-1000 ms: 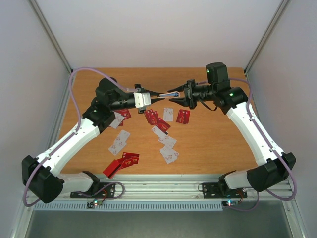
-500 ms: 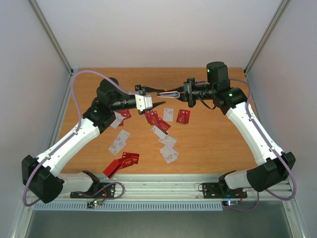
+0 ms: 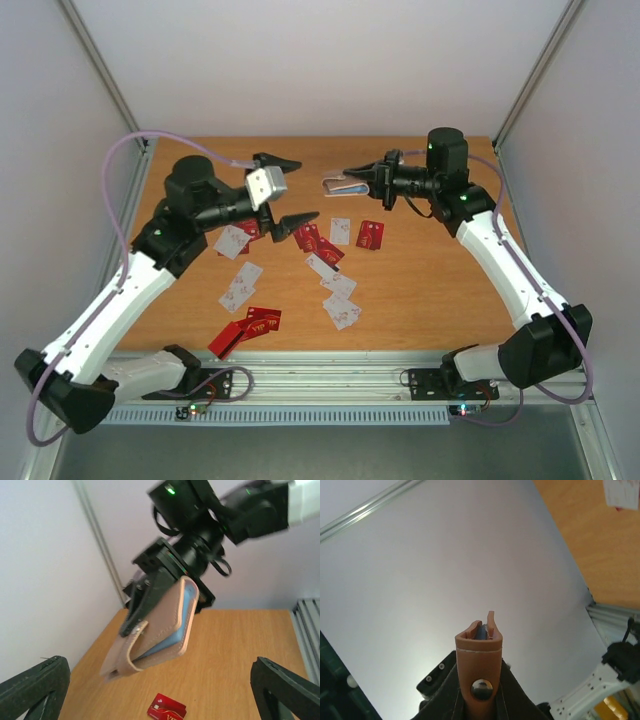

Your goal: Put the credit cards into the card holder

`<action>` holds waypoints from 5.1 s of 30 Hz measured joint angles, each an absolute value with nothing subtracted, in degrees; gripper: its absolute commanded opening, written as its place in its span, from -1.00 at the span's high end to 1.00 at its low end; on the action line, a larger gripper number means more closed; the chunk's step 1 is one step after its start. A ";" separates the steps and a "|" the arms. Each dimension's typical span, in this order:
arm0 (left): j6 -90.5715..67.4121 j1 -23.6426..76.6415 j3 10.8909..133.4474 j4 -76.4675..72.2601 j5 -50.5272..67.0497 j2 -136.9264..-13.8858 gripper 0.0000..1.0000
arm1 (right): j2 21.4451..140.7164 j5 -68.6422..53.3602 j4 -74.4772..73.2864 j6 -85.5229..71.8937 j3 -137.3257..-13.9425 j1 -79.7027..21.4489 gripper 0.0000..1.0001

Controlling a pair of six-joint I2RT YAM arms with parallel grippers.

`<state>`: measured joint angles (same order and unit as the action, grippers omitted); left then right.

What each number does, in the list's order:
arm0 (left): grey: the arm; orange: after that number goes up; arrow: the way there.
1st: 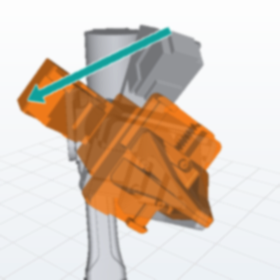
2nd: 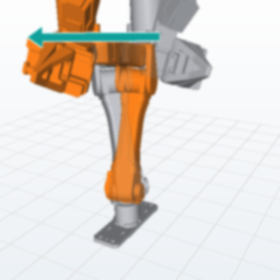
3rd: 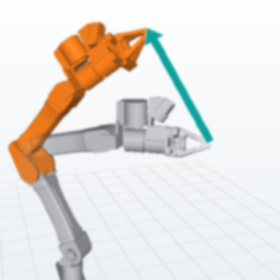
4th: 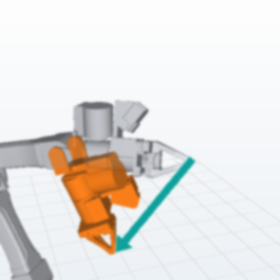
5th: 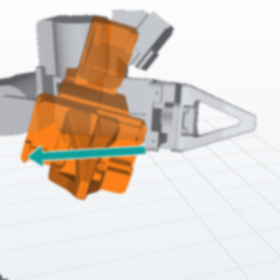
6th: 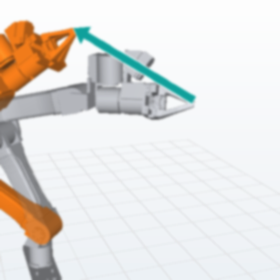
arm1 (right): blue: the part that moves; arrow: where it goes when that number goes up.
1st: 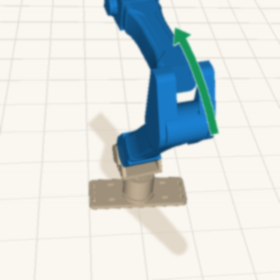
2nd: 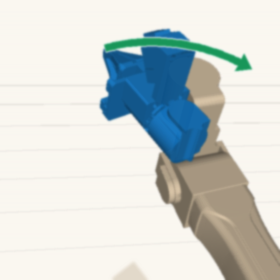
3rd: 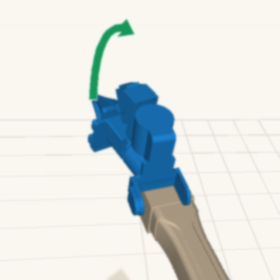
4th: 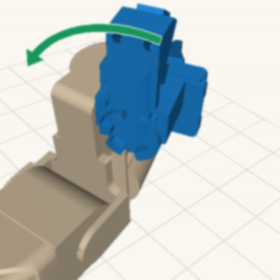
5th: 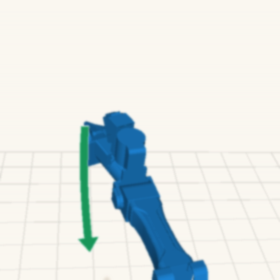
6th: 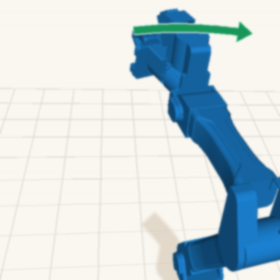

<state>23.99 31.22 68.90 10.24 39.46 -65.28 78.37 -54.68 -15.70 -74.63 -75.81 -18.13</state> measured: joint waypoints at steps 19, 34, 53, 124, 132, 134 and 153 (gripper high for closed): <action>-10.59 31.70 98.63 49.10 27.07 -76.60 -0.68 | 71.18 -36.91 -37.87 -18.20 -83.79 -18.85 0.97; -11.25 44.71 106.39 59.75 15.86 -85.54 -0.13 | 79.75 -22.46 -60.97 -7.77 -98.67 -26.79 0.98; -11.60 52.23 106.94 58.70 8.34 -90.87 0.03 | 80.03 -24.14 -66.06 -10.00 -99.50 -27.75 0.98; -41.47 33.34 78.26 30.48 26.13 -72.66 -0.63 | 79.83 -26.30 -56.84 -13.06 -98.50 -27.75 0.98; -47.75 33.34 75.83 24.58 30.46 -74.26 -0.27 | 79.72 -30.13 -48.73 -16.45 -94.52 -26.79 0.98; -48.58 33.34 75.11 24.14 30.81 -74.26 -0.15 | 79.18 -31.66 -45.78 -18.02 -92.82 -26.20 0.97; -51.05 33.08 72.29 19.20 30.76 -70.43 0.29 | 76.34 -43.03 -22.70 -33.56 -80.95 -23.11 0.97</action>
<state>-51.05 33.08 72.29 19.20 30.76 -70.43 76.34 -43.03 -22.70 -33.56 -80.95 -23.11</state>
